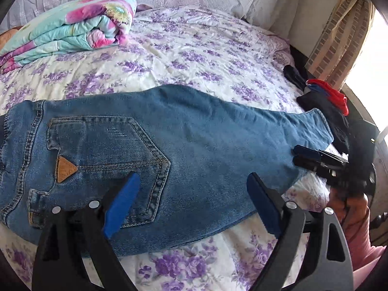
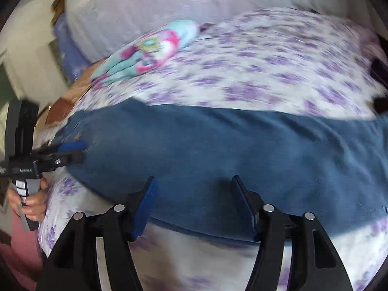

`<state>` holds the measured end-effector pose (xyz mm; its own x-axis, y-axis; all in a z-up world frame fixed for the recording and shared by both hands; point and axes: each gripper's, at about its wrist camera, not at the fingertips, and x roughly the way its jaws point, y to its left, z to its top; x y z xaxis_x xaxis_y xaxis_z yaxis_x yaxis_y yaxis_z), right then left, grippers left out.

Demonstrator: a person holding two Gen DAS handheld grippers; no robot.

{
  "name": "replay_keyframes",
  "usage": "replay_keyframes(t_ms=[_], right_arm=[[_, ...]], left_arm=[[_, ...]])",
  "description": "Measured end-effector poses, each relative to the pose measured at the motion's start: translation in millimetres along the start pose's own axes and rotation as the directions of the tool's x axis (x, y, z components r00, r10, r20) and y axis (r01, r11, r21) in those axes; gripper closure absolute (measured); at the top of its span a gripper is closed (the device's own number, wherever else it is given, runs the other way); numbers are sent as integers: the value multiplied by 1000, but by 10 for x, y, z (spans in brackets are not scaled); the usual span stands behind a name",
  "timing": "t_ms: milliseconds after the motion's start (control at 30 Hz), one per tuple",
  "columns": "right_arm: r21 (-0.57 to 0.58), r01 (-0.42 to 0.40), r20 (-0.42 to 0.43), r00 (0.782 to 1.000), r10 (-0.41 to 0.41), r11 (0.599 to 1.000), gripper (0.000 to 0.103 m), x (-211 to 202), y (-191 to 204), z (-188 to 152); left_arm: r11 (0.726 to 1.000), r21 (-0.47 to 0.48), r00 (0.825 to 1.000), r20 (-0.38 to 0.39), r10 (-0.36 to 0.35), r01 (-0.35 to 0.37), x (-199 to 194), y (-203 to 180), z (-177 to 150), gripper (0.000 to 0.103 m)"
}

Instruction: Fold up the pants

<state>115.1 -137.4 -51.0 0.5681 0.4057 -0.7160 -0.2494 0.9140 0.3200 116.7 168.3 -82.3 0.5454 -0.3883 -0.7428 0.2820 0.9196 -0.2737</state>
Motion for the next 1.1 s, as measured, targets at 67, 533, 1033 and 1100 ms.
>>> replay_keyframes(t_ms=[67,533,1033,1100], right_arm=[[87,46,28,998,-49,995,73,-213,-430,-68],[-121,-100,50,993,107,988,34,286,323,547],[189,257,68,959,-273,948,97,-299,-1403,205],[149,306,101,941,-322,940,47,-415,-1162,113]], left_arm=[[1000,-7,1000,-3,27,-27,-35,44,-15,15],[999,-18,999,-2,-34,34,349,-527,600,11],[987,-153,998,-61,28,-37,528,34,616,14],[986,-158,997,-56,46,-55,517,4,615,14]])
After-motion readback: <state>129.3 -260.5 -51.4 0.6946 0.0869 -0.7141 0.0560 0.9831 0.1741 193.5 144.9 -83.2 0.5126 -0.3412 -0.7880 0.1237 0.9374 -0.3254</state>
